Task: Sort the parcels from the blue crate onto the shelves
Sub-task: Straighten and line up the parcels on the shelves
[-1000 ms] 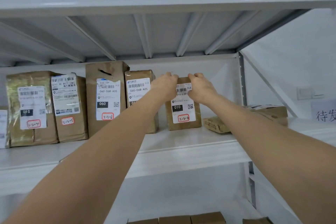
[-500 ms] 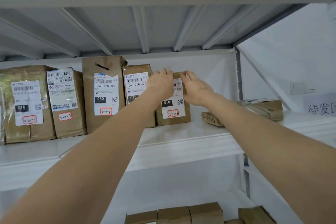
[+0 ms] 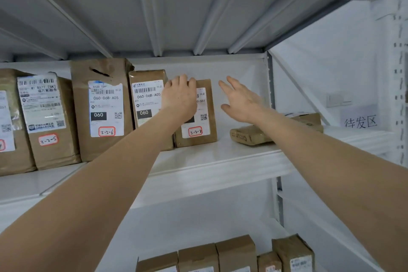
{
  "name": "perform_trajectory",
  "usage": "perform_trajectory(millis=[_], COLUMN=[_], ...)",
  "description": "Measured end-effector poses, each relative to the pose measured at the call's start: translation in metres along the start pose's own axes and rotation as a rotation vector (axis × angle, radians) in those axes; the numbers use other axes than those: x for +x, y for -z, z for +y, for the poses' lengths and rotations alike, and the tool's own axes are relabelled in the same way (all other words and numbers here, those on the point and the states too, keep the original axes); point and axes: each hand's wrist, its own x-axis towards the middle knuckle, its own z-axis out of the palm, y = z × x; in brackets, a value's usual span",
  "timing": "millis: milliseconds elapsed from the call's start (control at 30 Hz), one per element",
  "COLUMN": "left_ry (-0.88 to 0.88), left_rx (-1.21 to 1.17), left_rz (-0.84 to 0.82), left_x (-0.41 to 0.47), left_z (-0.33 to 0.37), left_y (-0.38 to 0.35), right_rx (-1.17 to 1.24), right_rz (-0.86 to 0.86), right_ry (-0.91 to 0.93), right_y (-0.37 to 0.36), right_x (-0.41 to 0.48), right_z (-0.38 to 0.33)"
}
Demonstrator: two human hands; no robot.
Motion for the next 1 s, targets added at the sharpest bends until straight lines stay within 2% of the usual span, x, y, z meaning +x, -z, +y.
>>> perform_trajectory(millis=[67,133,233,300,367,467,567,633,800,1000], left_ry=[-0.042,-0.097,-0.045,-0.033,-0.060,-0.054,-0.074,-0.106,-0.162,-0.156], left_rx=[-0.062,-0.187,-0.519,-0.650,-0.645,-0.566,-0.457,-0.437,-0.371,-0.262], left_rz=[0.019,-0.061,-0.406,-0.659,-0.836,-0.976,-1.014,-0.977,-0.821,-0.797], left_x=[-0.001,0.001,0.001,0.000,0.000,0.004,0.005,0.005,0.007,0.010], left_z=[0.016,0.044,0.089,0.113,0.127,0.132,0.131,0.129,0.121,0.108], left_y=[0.012,0.023,0.037,0.043,0.044,0.044,0.043,0.041,0.029,0.014], right_rx=[0.044,0.051,0.069,0.087,0.098,0.157,0.298,0.232,0.240,0.263], right_rz=[0.025,0.017,-0.019,-0.064,-0.129,-0.236,-0.478,-0.596,-0.539,-0.517], right_ry=[-0.052,-0.116,-0.210,-0.252,-0.262,-0.234,-0.203,-0.164,-0.097,-0.041], right_y=[0.009,0.021,0.037,0.044,0.047,0.051,0.055,0.052,0.029,0.005], right_x=[-0.007,-0.015,-0.025,-0.034,-0.044,-0.057,-0.065,-0.064,-0.048,-0.035], right_z=[0.017,0.038,0.073,0.095,0.110,0.121,0.124,0.122,0.109,0.091])
